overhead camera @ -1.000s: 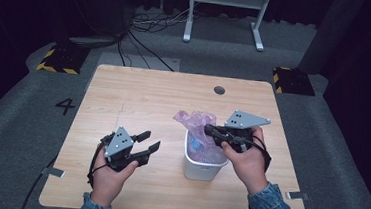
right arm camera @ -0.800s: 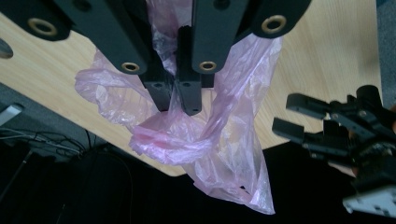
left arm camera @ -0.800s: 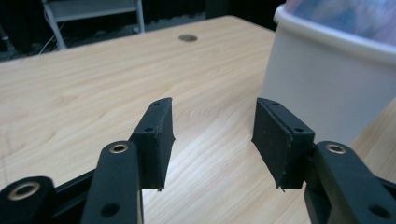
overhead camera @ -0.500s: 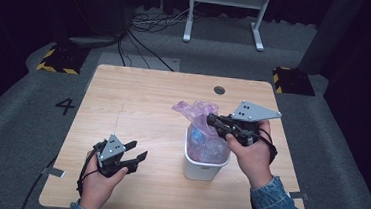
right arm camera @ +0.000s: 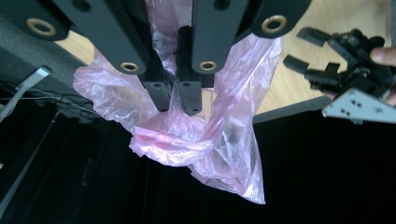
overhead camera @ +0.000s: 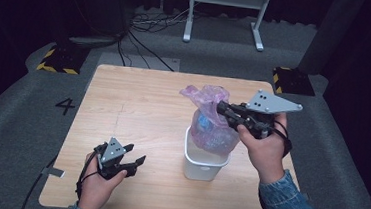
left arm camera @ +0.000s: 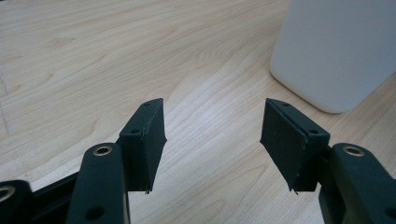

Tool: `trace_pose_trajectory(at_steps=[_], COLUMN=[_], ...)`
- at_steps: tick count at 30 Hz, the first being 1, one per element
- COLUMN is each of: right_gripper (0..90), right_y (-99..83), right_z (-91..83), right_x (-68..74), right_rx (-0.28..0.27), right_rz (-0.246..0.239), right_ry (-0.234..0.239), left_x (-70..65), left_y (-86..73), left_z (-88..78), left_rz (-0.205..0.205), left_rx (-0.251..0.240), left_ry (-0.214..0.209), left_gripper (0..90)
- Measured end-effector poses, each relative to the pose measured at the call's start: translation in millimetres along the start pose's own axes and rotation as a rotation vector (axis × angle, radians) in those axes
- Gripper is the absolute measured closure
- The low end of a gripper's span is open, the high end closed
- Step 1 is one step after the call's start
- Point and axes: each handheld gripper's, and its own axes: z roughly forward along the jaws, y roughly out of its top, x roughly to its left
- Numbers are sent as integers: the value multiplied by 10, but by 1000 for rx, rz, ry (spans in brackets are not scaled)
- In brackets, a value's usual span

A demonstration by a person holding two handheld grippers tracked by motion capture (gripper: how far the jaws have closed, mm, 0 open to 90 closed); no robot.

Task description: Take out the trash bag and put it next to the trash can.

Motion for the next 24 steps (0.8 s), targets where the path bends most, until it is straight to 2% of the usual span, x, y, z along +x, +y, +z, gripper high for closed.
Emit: trace_pose_trajectory(at_steps=[4, 12, 17, 24], right_gripper=[876, 876, 876, 876], right_y=[64, 146, 94, -18], right_z=[-92, -258, -384, -506], right_x=[-40, -178, -326, -516], right_rx=[-13, 5, -7, 24], right_rz=[-9, -36, -14, 5], right_ry=[-23, -87, -128, -194], left_x=[2, 29, 32, 40], left_y=[-19, -56, -68, -79], left_z=[31, 50, 62, 78], left_rz=[5, -1, -13, -2], left_rx=[13, 30, 36, 50], left_ry=[-4, -4, -9, -14], left_gripper=[389, 381, 382, 382])
